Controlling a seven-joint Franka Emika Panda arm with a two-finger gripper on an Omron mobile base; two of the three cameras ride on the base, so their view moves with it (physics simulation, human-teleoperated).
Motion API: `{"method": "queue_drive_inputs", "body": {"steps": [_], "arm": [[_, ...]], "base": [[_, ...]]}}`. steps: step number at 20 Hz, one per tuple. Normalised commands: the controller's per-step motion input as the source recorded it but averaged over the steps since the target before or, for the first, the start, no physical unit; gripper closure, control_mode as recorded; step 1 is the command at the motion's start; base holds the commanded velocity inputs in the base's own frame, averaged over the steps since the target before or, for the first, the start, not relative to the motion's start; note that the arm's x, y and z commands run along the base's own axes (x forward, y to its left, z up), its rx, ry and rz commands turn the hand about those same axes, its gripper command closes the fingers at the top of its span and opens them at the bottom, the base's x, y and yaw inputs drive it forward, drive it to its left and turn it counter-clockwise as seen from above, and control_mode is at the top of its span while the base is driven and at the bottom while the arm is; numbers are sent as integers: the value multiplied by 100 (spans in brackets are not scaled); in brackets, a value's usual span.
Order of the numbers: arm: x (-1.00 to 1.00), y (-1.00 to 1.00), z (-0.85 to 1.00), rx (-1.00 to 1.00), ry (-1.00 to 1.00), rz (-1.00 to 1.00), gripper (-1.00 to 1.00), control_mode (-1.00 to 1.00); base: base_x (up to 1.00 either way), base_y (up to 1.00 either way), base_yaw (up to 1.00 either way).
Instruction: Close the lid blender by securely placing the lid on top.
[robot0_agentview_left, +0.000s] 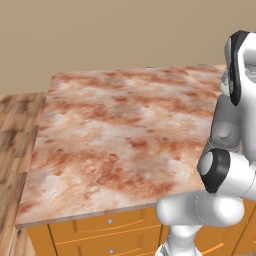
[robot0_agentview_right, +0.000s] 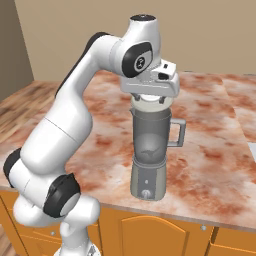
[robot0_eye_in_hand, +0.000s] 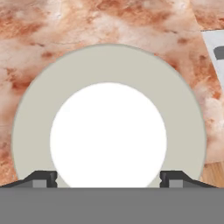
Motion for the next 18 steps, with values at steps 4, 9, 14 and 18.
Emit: {"method": "queue_drive_inputs", "body": {"steps": [4,9,14,18], "arm": [[0,-26,-4,12,11,4,100,-100],[0,7,-23,5,12,3,100,-100],[4,12,-9,0,9,4,100,-100],[-1,1,-11,0,0,4,100,-100]], "base": [[0,0,0],[0,0,0],[0,0,0],[0,0,0]]}}
